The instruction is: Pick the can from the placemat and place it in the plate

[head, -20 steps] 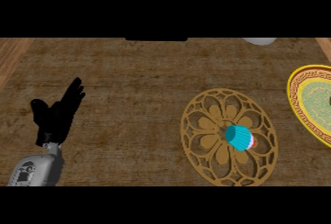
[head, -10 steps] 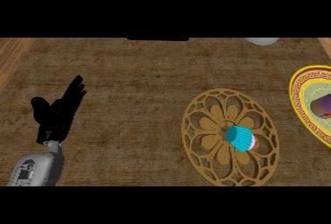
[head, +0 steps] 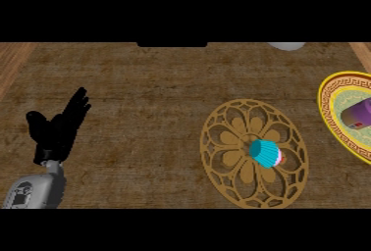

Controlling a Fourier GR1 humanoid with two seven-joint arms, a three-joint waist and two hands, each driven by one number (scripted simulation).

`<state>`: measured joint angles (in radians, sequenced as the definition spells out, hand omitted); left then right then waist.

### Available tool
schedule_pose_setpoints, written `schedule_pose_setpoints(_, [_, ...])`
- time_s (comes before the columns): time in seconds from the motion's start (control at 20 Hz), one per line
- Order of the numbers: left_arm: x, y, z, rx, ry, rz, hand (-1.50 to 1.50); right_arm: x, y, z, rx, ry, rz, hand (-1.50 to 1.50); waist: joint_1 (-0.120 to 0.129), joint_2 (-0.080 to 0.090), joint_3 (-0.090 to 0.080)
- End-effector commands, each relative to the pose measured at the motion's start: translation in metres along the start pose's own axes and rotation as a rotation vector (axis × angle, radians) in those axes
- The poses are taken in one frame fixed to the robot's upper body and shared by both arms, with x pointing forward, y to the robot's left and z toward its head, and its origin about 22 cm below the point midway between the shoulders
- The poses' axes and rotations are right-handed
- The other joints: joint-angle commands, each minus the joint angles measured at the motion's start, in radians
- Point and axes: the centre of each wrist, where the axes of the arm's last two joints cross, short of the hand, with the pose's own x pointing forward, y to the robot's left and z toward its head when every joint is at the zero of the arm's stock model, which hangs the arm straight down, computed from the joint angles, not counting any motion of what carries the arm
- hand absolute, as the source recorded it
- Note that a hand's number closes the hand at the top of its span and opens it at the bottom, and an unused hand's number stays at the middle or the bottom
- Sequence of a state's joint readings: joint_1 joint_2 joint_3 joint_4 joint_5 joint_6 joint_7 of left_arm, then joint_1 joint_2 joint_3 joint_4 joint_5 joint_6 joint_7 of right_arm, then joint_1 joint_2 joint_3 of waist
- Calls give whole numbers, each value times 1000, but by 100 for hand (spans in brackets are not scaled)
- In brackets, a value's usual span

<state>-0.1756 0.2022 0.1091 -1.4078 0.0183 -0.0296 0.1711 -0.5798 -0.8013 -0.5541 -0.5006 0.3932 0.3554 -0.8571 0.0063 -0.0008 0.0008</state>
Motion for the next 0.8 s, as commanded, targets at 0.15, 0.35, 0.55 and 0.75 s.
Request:
schedule_pose_setpoints(0.15, [3,-1,2,12,5,8,0,-6,-25,20,94,118,-357,-150,-7,-1,0])
schedule_pose_setpoints(0.35, [-1,-3,6,4,-9,2,0,-3,-34,20,141,166,-449,-150,-2,0,0])
schedule_pose_setpoints(0.55, [7,-8,-3,7,1,6,0,3,-56,32,114,92,-448,-150,-2,7,3])
schedule_pose_setpoints(0.75, [-8,-9,2,-3,-5,-10,0,0,-57,39,86,106,-436,-150,7,9,3])
